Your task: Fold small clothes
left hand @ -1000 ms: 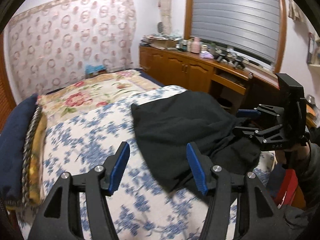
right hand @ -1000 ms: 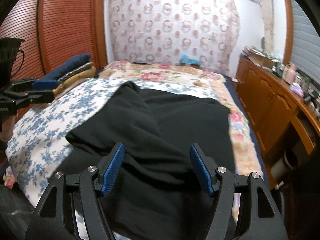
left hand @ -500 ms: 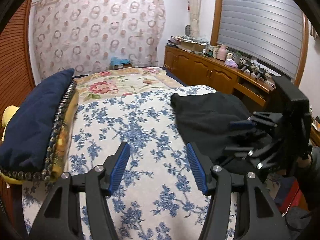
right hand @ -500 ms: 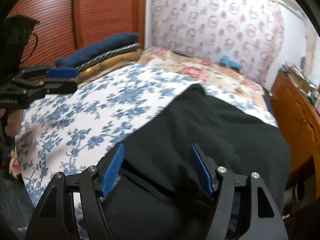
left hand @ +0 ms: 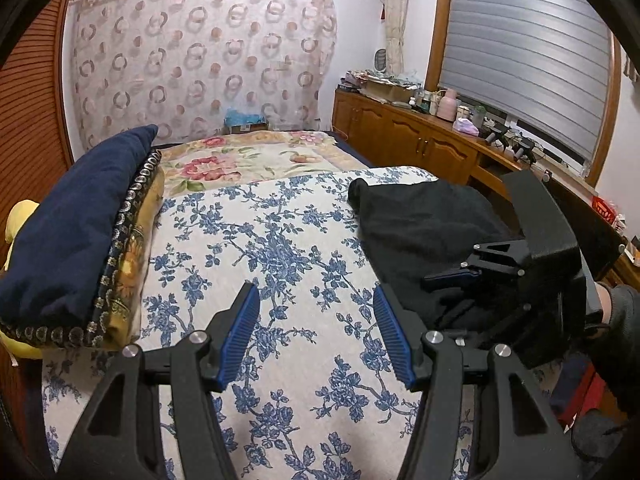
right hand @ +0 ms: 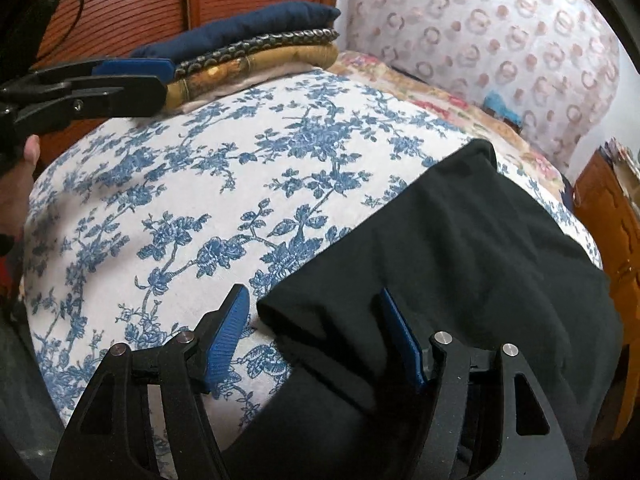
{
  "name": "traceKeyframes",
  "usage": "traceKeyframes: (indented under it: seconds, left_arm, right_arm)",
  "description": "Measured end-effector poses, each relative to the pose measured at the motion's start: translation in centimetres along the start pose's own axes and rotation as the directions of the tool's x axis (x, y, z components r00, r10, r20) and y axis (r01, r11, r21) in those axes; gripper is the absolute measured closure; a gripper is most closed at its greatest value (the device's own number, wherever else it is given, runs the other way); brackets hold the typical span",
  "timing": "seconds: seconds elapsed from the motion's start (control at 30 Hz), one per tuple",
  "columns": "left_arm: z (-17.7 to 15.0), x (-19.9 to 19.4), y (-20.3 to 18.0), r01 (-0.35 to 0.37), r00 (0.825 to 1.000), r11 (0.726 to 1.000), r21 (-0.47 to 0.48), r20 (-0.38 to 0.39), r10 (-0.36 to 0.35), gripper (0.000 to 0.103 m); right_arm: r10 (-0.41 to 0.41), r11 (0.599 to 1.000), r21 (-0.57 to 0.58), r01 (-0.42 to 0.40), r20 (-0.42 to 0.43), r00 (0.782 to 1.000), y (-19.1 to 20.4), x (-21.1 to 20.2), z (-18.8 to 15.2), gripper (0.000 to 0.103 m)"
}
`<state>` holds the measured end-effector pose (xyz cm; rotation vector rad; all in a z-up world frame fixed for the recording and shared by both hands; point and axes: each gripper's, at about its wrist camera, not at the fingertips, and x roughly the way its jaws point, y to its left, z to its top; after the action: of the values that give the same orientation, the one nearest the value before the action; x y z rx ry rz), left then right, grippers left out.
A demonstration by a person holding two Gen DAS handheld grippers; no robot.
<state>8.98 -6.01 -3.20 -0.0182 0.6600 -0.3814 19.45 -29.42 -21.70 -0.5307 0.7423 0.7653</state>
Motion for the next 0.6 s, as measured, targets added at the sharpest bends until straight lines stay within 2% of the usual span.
traceKeyframes:
  seconds: [0.03,0.07,0.1,0.17,0.3,0.43,0.6]
  left_arm:
    - [-0.1,0.1,-0.1,0.001,1.000,1.000,0.001,-0.002,-0.001,0.045]
    - [-0.1,0.1,-0.1,0.002,1.000,1.000,0.002,-0.004,-0.002,0.045]
    - [-0.1,0.2,-0.2,0.003,1.000,1.000,0.003,-0.006,-0.003,0.045]
    - [-0.2,0.2,-0.4,0.003,1.000,1.000,0.008,-0.008,-0.003,0.045]
    - [-0.2,0.3,-0.6,0.007,1.000,1.000,0.009,-0.009,-0.007,0.045]
    - [-0.3,0.4,-0.7,0.013,1.000,1.000,0.010,-0.010,-0.013,0.045]
    - [-0.3,0.6,-0.9,0.019,1.000,1.000,0.007,-0.013,-0.019,0.045]
  right_arm:
    - [-0.005,1.000,0.006,0.005,0.002,1.000,-0.2,0.0,0.0,0.054]
    - [-0.017,1.000,0.008,0.017,0.003,1.000,-0.4,-0.1,0.1,0.081]
    - [-0.017,1.000,0.008,0.017,0.002,1.000,-0.7,-0.2,0.1,0.093]
    - [-0.008,1.000,0.014,0.008,0.008,1.000,-1.2,-0.7,0.3,0.097]
    - [-0.090,0.995,0.050,0.086,0.086,0.992,-3.9,-3.3,1.2,0.098]
    - [-0.195,0.976,0.130,0.176,0.152,0.969,-8.5,-6.9,2.3,0.098]
    - [-0.309,0.939,0.212,0.272,0.168,0.936,-14.1,-10.1,3.3,0.099]
